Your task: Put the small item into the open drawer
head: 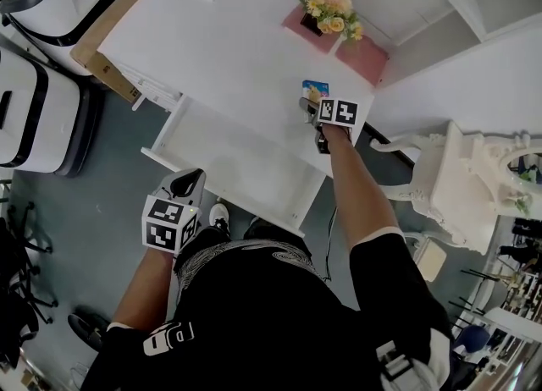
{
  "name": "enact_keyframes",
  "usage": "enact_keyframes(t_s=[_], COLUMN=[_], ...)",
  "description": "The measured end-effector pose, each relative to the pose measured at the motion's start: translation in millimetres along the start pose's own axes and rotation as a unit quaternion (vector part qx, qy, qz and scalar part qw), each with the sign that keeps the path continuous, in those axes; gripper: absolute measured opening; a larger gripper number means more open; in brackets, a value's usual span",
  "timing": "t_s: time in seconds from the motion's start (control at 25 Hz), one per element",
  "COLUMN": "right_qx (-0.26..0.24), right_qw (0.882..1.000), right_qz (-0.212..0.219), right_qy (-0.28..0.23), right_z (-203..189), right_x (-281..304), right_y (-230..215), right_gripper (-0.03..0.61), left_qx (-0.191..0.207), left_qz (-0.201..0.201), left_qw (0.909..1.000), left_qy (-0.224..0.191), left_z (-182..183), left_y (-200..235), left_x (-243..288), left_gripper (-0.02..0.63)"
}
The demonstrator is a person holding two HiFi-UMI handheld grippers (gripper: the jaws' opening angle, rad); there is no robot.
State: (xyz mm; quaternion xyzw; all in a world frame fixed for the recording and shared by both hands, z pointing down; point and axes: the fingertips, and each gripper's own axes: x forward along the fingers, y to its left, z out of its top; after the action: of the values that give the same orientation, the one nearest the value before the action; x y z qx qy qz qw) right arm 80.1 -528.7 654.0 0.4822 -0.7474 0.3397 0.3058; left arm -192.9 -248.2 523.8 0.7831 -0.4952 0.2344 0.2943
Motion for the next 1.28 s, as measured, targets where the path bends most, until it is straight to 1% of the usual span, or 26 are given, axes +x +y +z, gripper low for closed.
enact_keyframes(t_s=[0.32,0.52,0.68,0.88,1.0,1.16,1.28], right_qx=[0.036,0.075,0.084,0.091,0.079,0.029,0.007], right_qw=[0.999,0.995,0.991,0.988,0.988,0.992,0.994], right_qz=[0.015,0.043,0.066,0.078,0.083,0.081,0.082], right_qy=[-0.034,-0.058,-0.08,-0.098,-0.099,-0.088,-0.071], right_z=[-2.3,-12.1,-23.1,-45.8,-64.6,-97.1,-122.4], right_x=[-35.3,-59.4,-78.4,-100.0,-110.5,-120.5,-123.4], right_y=[1.0,10.1,21.8,36.9,47.1,63.1,75.0], right_gripper=[0.425,0.426,0.426,0.426,0.426,0.426,0.426], left_qx=[0.017,0.025,0.035,0.045,0.051,0.062,0.07], left_qz=[-0.023,-0.039,-0.048,-0.059,-0.066,-0.077,-0.086], left_qw=[0.9996,0.9989,0.9982,0.9972,0.9964,0.9948,0.9934], left_qy=[-0.006,-0.012,-0.007,0.005,0.013,0.024,0.031], left_z=[11.0,18.0,17.4,8.6,3.6,-5.2,-9.7], left_y=[-5.8,-10.1,-15.0,-17.7,-20.0,-26.8,-33.4], left_x=[9.0,14.1,20.5,26.5,30.6,35.2,40.1], left_gripper=[0.015,0.015,0.015,0.015,0.015,0.015,0.015])
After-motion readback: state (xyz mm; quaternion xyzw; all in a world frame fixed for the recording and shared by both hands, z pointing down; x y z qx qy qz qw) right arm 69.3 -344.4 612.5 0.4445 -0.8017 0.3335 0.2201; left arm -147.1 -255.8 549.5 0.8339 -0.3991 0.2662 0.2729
